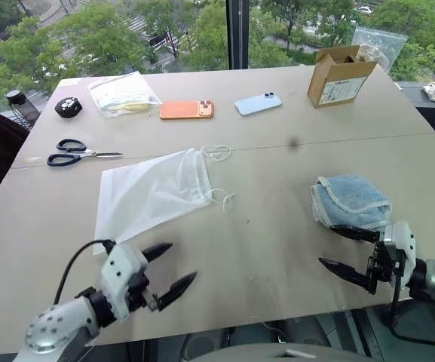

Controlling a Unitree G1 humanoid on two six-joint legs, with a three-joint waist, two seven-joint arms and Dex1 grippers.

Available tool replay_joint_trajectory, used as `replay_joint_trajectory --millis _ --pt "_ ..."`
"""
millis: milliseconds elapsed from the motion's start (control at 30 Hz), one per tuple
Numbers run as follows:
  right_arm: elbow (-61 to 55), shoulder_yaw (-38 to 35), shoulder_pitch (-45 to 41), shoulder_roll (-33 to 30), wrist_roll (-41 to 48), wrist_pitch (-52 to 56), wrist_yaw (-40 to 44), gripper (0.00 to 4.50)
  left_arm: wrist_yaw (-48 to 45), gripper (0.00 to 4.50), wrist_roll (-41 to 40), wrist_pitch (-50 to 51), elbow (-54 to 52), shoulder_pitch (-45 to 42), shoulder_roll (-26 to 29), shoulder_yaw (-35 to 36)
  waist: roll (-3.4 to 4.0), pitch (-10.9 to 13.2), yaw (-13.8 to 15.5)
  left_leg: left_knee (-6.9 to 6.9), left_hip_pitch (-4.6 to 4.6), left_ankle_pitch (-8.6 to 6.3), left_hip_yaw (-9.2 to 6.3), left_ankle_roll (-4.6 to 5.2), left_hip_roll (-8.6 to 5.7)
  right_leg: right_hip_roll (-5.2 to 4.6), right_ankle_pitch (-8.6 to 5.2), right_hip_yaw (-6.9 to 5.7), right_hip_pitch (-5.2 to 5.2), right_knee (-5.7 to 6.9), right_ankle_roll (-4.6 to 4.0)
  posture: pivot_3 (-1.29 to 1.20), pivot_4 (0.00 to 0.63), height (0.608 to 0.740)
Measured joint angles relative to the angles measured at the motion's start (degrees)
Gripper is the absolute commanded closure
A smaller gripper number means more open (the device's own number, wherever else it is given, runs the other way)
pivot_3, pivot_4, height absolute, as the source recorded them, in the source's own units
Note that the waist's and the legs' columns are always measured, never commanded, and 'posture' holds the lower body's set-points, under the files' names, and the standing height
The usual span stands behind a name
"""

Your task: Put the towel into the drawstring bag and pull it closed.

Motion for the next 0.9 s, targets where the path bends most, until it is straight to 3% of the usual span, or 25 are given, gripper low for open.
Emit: replay_joint_trajectory --millis 33,133,200,367,433,533,633,900 --pt "-0.39 -0.03 -0.68 -0.45 0.50 0.59 -0.01 0.05 0.98 0.00 -1.76 0.90 -0.50 -1.57 0.01 0.63 0.00 0.00 -0.01 0.00 0.01 0.00 -0.01 0.00 0.01 0.00 0.02 -0.04 0.00 0.01 0.02 0.00 0.150 0.740" --pt "-1.47 -1.37 -8.79 -2.09 5.01 5.63 -1.77 0.05 11.82 0.00 -13.90 8.66 -1.36 -16.95 -0.06 2.74 0.02 0.02 -0.08 0.08 0.03 0.01 -0.04 0.00 0.00 -0.02 0.15 -0.23 0.01 0.10 0.24 0.00 0.150 0.740" --pt "-1.55 -2.72 -12.83 -2.90 6.76 7.25 -2.91 0.05 16.98 0.00 -16.30 11.88 -1.42 -23.28 0.15 2.50 0.03 0.02 -0.17 0.06 0.04 0.01 -0.04 -0.02 -0.03 -0.02 0.18 -0.23 0.01 0.10 0.29 0.00 0.150 0.740" --pt "-0.16 -3.64 -24.07 -6.73 9.43 13.56 -4.70 0.05 32.74 0.00 -5.66 22.53 2.16 -37.48 1.58 -7.58 0.02 0.04 -0.17 0.01 0.00 0.10 -0.05 -0.23 -0.14 -0.01 0.20 -0.24 -0.03 0.10 0.33 0.00 0.150 0.740" --pt "1.05 -4.33 -28.88 -8.34 10.77 16.23 -5.09 0.05 39.34 0.00 -0.28 27.17 5.08 -41.79 -0.70 -12.04 0.00 0.05 -0.16 -0.02 -0.05 0.13 -0.05 -0.31 -0.14 -0.02 0.20 -0.23 -0.06 0.03 0.34 0.00 0.150 0.740" --pt "2.21 -4.91 -31.96 -8.88 11.89 17.20 -4.74 0.05 45.31 0.00 3.87 32.31 8.09 -42.91 -5.79 -15.14 -0.09 0.06 -0.15 -0.06 -0.14 0.07 -0.06 -0.43 -0.11 -0.03 0.17 -0.22 -0.14 -0.09 0.38 0.00 0.150 0.740" --pt "3.19 -4.84 -31.17 -8.87 11.47 17.27 -3.58 0.05 47.89 0.00 6.82 35.58 9.32 -42.82 -7.89 -16.34 -0.14 0.05 -0.13 0.09 -0.99 0.09 -0.03 -0.47 -0.12 -0.03 0.17 -0.17 -1.03 0.15 0.39 0.00 0.150 0.740" --pt "2.89 -4.72 -28.81 -7.77 10.46 17.46 -3.82 0.05 50.38 0.00 10.62 43.14 3.42 -39.37 -11.29 -17.22 -0.13 0.05 -0.23 0.11 -0.90 0.09 0.04 -0.47 -0.11 -0.03 0.17 -0.07 -1.00 0.22 0.39 0.00 0.150 0.740"
